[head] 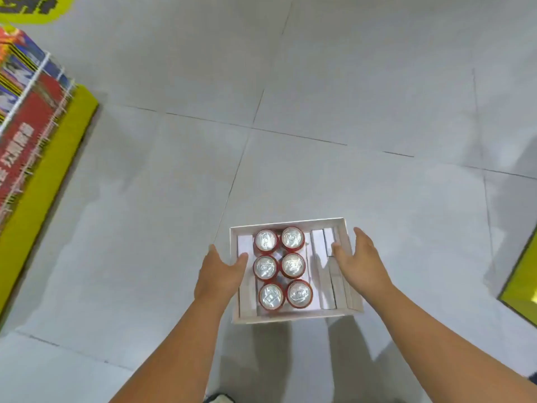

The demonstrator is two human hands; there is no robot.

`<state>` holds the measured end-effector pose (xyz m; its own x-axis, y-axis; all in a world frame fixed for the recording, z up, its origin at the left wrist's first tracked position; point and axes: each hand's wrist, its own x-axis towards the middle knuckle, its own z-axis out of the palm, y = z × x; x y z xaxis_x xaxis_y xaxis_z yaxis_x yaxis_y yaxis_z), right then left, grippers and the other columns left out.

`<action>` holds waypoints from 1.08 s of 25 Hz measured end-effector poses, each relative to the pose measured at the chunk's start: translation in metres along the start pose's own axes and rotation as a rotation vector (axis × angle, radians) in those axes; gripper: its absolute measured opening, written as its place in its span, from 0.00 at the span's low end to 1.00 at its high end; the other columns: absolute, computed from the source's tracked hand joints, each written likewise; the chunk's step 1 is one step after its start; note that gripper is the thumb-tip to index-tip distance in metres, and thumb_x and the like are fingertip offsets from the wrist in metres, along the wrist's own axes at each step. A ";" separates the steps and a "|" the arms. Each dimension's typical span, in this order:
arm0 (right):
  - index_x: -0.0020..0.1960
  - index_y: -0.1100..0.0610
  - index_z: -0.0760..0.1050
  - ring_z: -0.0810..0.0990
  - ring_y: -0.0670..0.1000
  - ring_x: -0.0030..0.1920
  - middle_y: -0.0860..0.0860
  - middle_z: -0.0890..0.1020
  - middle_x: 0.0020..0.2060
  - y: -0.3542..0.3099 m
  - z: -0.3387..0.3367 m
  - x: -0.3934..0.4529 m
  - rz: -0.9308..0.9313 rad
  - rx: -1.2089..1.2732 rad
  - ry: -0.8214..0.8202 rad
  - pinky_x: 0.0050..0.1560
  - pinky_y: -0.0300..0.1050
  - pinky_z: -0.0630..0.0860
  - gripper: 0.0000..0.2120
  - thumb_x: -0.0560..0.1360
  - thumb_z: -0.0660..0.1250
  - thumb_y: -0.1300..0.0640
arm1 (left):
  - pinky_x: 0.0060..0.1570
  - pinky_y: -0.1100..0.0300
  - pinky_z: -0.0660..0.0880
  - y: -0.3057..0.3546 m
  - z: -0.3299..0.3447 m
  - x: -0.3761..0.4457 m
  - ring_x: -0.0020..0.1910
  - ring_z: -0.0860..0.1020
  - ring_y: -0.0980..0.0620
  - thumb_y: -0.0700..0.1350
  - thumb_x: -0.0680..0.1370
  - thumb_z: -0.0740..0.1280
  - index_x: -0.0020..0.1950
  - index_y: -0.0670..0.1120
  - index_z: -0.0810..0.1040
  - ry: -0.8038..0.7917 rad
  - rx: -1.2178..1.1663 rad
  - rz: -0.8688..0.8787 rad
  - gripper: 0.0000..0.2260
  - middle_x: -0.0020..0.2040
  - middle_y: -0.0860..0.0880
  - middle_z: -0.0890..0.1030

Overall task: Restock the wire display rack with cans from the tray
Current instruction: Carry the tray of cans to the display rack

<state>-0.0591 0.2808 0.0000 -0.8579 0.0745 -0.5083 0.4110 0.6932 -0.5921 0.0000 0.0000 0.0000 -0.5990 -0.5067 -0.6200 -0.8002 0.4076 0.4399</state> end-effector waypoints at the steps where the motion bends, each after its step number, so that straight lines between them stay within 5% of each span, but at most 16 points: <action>1: 0.83 0.57 0.54 0.59 0.54 0.81 0.54 0.61 0.82 0.008 0.008 0.005 0.035 0.030 0.008 0.79 0.53 0.59 0.36 0.82 0.63 0.43 | 0.75 0.44 0.66 -0.006 0.008 0.007 0.80 0.64 0.43 0.67 0.76 0.66 0.85 0.49 0.53 -0.018 -0.036 -0.025 0.44 0.83 0.47 0.61; 4: 0.81 0.52 0.60 0.70 0.54 0.75 0.49 0.71 0.75 0.027 0.023 0.014 0.085 0.103 -0.052 0.72 0.52 0.68 0.31 0.82 0.62 0.43 | 0.69 0.44 0.74 -0.023 0.031 0.023 0.71 0.75 0.42 0.68 0.75 0.63 0.79 0.50 0.68 -0.076 -0.074 -0.054 0.36 0.74 0.46 0.75; 7: 0.75 0.49 0.69 0.78 0.54 0.64 0.47 0.79 0.62 0.041 0.028 0.017 0.144 0.183 -0.059 0.60 0.47 0.71 0.20 0.84 0.60 0.52 | 0.57 0.51 0.78 -0.036 0.045 0.026 0.55 0.80 0.46 0.57 0.83 0.60 0.67 0.50 0.79 -0.055 -0.120 -0.027 0.18 0.60 0.47 0.83; 16: 0.67 0.57 0.77 0.77 0.48 0.41 0.50 0.80 0.44 0.047 0.031 0.021 0.277 0.145 -0.058 0.38 0.41 0.71 0.16 0.86 0.55 0.56 | 0.44 0.57 0.71 -0.036 0.049 0.034 0.46 0.78 0.46 0.53 0.86 0.57 0.58 0.42 0.82 0.005 0.060 -0.032 0.20 0.49 0.46 0.82; 23: 0.64 0.55 0.77 0.79 0.52 0.44 0.56 0.82 0.50 0.038 0.022 0.019 0.294 0.159 -0.086 0.41 0.43 0.73 0.15 0.86 0.55 0.55 | 0.33 0.60 0.67 -0.026 0.042 0.034 0.42 0.77 0.48 0.53 0.87 0.57 0.57 0.40 0.83 0.000 0.121 0.002 0.20 0.46 0.46 0.81; 27: 0.60 0.54 0.79 0.82 0.59 0.53 0.57 0.83 0.51 0.019 -0.001 0.015 0.272 0.153 -0.076 0.55 0.52 0.79 0.14 0.85 0.55 0.55 | 0.41 0.57 0.71 -0.008 0.026 0.026 0.44 0.78 0.46 0.53 0.86 0.58 0.59 0.40 0.82 0.005 0.094 0.041 0.19 0.49 0.44 0.83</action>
<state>-0.0650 0.2959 -0.0179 -0.6869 0.1848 -0.7029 0.6690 0.5387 -0.5121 -0.0086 0.0034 -0.0368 -0.6317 -0.4918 -0.5993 -0.7687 0.4977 0.4018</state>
